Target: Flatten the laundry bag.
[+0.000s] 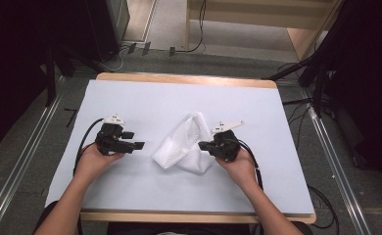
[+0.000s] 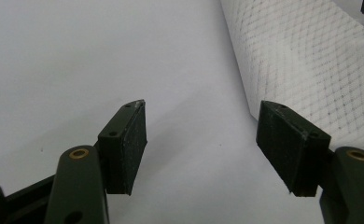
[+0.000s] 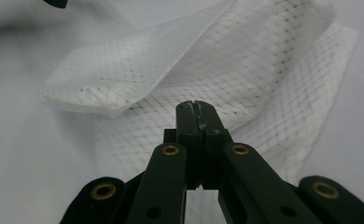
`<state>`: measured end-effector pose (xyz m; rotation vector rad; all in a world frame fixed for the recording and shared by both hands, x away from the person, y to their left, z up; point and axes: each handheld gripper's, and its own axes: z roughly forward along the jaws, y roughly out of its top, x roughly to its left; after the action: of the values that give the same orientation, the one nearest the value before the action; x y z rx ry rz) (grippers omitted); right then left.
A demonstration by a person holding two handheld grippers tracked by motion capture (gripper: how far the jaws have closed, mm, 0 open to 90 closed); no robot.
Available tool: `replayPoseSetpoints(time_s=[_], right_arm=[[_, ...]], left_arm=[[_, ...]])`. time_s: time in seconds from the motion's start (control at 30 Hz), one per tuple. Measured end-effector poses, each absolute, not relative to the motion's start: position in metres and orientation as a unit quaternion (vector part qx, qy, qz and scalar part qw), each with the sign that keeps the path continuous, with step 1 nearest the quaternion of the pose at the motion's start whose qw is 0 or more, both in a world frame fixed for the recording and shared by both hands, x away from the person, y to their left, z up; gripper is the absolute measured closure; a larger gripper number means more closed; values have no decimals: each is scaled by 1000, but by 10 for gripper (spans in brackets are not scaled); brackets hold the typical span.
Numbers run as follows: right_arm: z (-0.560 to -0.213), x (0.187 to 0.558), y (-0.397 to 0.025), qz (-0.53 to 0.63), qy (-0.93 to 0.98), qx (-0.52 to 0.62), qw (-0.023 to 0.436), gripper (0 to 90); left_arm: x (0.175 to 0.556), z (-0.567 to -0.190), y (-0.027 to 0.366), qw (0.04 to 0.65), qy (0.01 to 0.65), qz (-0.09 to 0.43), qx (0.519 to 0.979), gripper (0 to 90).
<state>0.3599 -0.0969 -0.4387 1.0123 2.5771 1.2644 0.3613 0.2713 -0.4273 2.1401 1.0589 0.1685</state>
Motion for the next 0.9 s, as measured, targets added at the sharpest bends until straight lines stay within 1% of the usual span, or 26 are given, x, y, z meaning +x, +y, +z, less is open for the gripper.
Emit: replayPoseSetpoints(time_s=[0.4,0.9], right_arm=[[-447,361,-74,393,865,311,28,900],[-440,362,-55,397,870,289,32,900]], left_arm=[[356,-427,276,364,418,73,829,342],[349,-427,284,365,427,77,824,342]])
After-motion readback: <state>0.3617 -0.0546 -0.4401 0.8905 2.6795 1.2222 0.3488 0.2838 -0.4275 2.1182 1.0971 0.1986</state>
